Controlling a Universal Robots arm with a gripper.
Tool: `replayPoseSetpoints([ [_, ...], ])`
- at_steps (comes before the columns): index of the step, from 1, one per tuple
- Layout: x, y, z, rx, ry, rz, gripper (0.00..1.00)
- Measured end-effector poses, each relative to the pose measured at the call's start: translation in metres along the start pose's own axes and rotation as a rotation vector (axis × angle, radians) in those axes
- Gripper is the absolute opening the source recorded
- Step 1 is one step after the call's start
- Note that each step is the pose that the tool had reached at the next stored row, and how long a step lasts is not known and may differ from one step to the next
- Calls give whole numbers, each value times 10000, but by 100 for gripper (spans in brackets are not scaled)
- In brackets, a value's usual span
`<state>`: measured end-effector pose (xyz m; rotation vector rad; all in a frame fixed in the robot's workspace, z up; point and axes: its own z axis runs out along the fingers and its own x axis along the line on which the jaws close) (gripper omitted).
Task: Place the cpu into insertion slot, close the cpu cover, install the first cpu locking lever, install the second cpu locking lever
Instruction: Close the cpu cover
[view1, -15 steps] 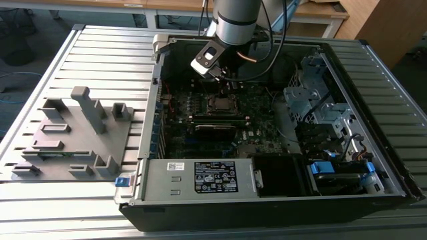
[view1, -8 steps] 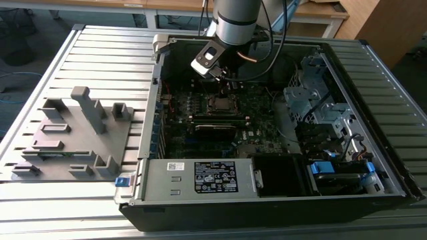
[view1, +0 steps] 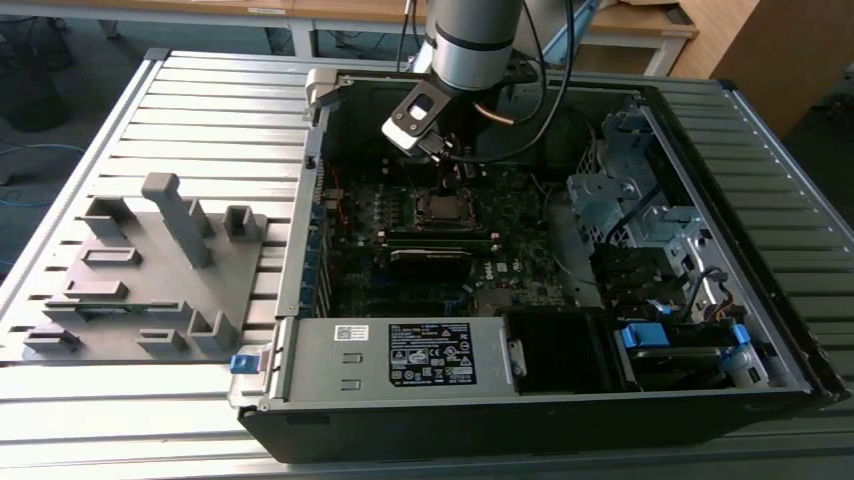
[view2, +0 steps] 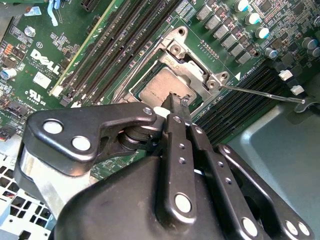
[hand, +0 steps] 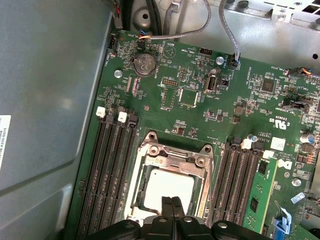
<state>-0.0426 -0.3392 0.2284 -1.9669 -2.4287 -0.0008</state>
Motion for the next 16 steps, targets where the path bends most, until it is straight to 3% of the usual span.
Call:
replayPoseSetpoints([
  [16, 0, 0, 0, 3, 0, -259, 10],
])
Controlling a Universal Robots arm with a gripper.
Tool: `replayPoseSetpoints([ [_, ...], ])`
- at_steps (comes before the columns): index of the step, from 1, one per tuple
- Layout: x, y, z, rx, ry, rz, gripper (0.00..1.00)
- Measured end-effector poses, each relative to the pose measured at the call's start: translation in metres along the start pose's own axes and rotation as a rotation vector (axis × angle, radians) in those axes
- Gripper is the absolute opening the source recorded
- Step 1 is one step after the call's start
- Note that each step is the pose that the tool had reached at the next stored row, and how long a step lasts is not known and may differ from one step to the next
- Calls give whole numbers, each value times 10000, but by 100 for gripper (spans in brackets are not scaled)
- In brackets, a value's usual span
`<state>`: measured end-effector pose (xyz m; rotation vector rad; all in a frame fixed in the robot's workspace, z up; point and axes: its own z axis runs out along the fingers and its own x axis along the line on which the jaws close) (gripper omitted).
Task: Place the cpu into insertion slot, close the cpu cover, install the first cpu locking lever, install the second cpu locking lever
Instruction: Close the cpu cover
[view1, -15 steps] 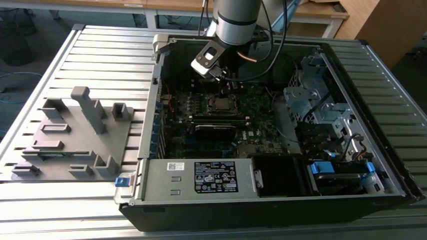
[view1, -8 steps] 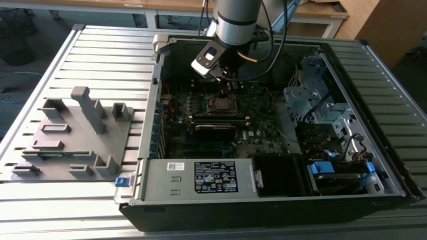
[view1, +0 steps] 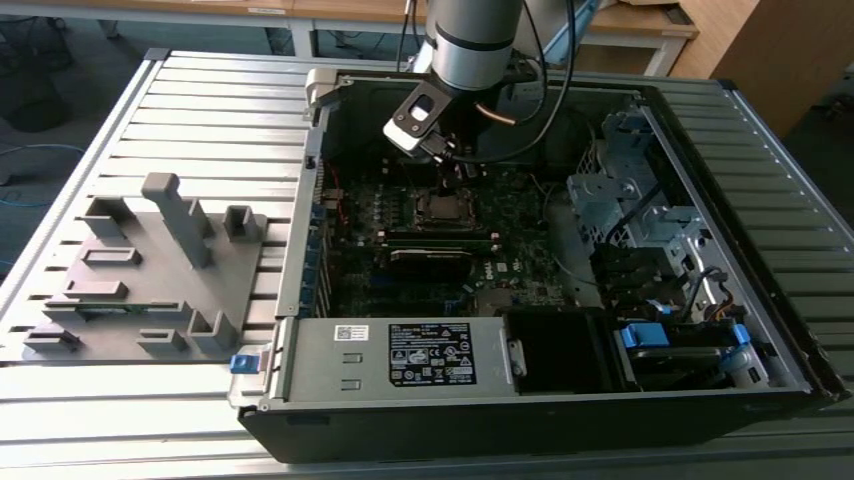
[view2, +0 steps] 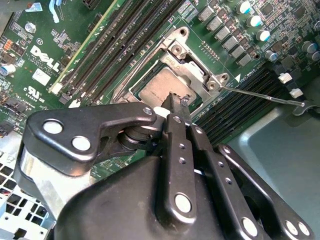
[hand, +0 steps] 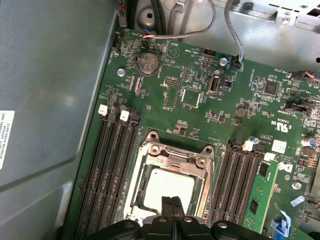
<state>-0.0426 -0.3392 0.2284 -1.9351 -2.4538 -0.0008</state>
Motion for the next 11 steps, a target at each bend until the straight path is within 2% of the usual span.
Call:
replayPoseSetpoints([
  [11, 0, 0, 0, 2, -2, -114, 10],
])
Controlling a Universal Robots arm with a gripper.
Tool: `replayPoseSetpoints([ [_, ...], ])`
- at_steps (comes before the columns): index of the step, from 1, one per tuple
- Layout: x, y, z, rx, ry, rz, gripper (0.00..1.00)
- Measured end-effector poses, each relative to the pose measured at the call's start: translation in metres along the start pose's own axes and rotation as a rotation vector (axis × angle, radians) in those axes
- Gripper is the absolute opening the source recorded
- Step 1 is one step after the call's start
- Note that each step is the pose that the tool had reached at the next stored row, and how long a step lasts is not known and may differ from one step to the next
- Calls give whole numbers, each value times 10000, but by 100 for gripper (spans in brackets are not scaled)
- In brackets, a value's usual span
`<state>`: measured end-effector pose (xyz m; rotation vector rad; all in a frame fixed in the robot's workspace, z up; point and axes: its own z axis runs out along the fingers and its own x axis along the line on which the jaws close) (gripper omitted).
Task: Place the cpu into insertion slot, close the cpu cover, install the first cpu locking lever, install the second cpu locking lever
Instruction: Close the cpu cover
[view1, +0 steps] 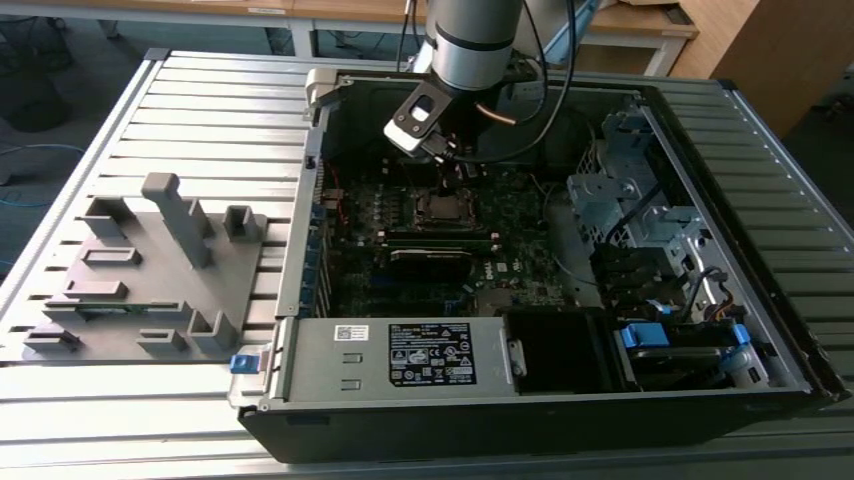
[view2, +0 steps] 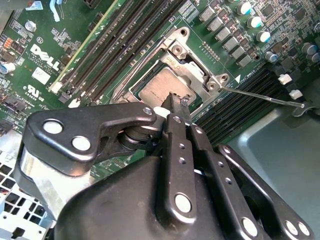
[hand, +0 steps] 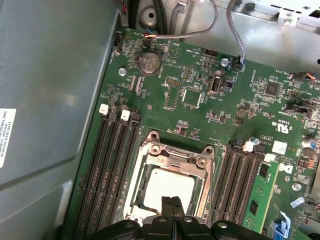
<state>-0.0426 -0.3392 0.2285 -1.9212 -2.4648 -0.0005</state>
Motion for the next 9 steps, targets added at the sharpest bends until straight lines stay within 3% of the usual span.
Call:
replayPoseSetpoints([
  [9, 0, 0, 0, 1, 0, -41, 10],
])
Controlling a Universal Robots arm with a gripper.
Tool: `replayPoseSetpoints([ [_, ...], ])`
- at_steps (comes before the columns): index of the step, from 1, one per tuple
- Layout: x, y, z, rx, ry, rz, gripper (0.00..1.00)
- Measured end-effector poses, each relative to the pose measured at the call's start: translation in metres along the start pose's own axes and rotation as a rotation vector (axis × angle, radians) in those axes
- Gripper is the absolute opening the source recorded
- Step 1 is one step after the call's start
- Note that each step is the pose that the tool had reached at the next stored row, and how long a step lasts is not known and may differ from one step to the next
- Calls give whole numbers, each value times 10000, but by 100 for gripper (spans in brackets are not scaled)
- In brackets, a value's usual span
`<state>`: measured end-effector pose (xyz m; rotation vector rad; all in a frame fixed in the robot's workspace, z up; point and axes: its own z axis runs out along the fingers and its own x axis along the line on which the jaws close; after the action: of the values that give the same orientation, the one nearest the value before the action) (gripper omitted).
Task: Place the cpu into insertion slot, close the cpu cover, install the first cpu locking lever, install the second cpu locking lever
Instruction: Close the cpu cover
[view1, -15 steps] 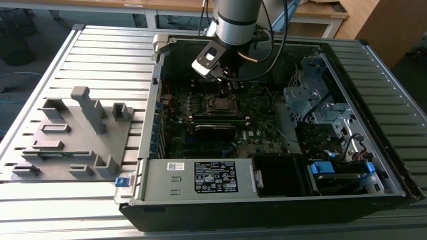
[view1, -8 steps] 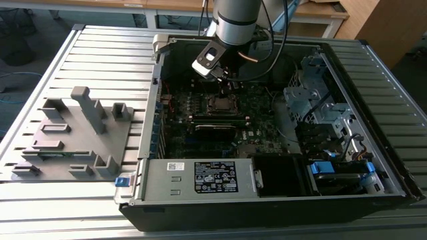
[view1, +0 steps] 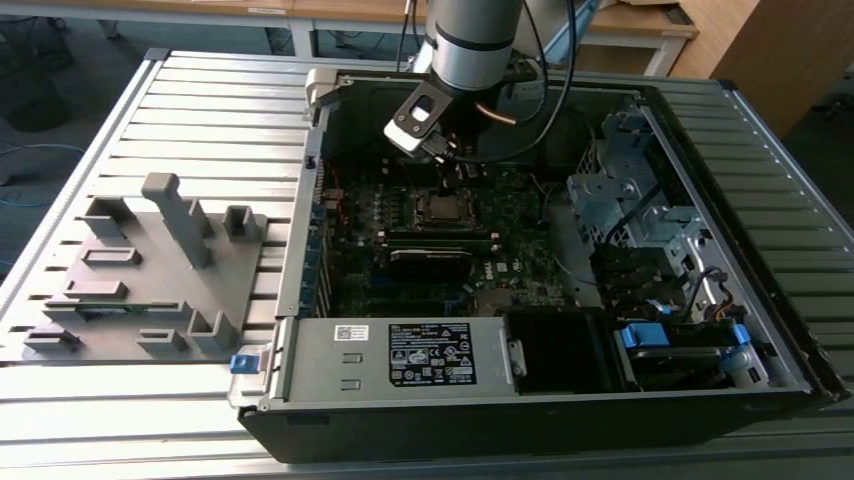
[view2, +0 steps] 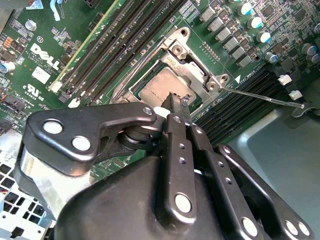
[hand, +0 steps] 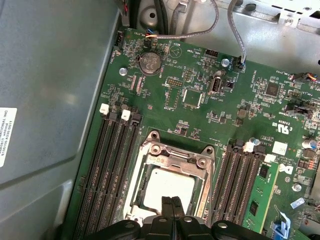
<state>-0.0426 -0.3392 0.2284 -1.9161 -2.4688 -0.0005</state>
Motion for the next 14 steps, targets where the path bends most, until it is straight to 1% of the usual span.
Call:
replayPoseSetpoints([
  [7, 0, 0, 0, -2, 9, -38, 10],
  [10, 0, 0, 0, -2, 14, -239, 10],
  [14, 0, 0, 0, 5, 12, -713, 10],
])
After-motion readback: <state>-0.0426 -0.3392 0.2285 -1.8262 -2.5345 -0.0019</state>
